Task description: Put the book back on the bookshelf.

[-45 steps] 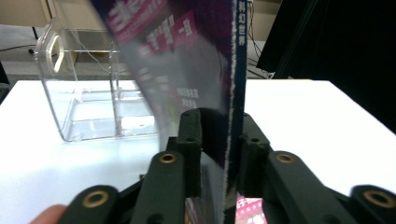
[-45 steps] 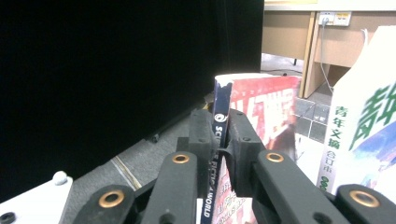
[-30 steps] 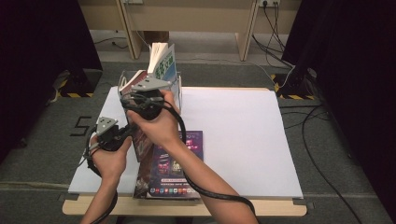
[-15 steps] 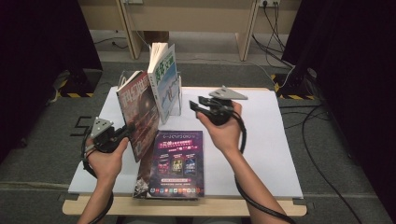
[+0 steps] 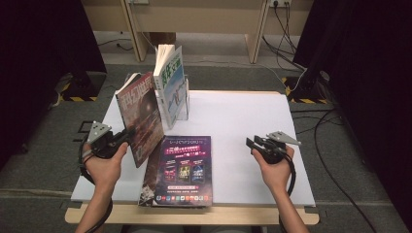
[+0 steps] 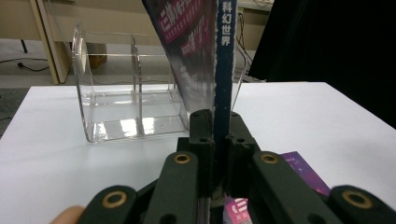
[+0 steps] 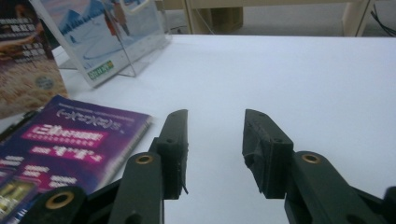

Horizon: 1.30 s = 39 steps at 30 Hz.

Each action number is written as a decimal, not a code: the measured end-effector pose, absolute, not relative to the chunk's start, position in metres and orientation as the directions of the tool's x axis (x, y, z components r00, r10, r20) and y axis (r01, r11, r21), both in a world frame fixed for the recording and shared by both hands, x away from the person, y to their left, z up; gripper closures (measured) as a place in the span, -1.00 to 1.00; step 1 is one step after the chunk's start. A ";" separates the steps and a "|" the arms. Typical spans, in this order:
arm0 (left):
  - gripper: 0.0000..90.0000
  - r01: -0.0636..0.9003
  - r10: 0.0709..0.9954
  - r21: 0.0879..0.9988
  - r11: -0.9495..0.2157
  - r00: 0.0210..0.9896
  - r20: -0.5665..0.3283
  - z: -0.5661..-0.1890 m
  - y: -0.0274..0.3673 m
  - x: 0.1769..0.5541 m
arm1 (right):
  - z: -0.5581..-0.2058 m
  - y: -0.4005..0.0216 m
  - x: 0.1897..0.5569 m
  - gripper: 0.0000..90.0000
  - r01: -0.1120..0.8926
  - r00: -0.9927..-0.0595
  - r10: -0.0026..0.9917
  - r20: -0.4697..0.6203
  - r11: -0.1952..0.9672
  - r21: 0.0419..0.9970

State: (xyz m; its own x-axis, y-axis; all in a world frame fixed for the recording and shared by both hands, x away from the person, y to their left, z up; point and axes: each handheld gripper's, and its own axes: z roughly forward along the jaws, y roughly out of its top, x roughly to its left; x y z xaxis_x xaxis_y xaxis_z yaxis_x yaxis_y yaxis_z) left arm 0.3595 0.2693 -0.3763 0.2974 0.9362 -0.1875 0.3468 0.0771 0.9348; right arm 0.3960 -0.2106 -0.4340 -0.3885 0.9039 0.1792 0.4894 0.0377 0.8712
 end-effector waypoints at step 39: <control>0.87 0.408 0.918 0.909 0.087 0.322 -0.233 -0.346 0.294 0.402 | -0.468 -0.244 0.378 0.40 0.493 -0.284 0.941 0.181 -0.019 0.870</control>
State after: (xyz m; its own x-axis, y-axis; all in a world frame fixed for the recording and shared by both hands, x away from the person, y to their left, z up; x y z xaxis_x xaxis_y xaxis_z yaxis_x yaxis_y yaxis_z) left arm 0.4023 0.2940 -0.3462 0.3216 0.9179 -0.2326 0.4078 0.0874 0.9089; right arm 0.3777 -0.2444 -0.4676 -0.2844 0.9414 0.1812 0.4929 -0.0185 0.8699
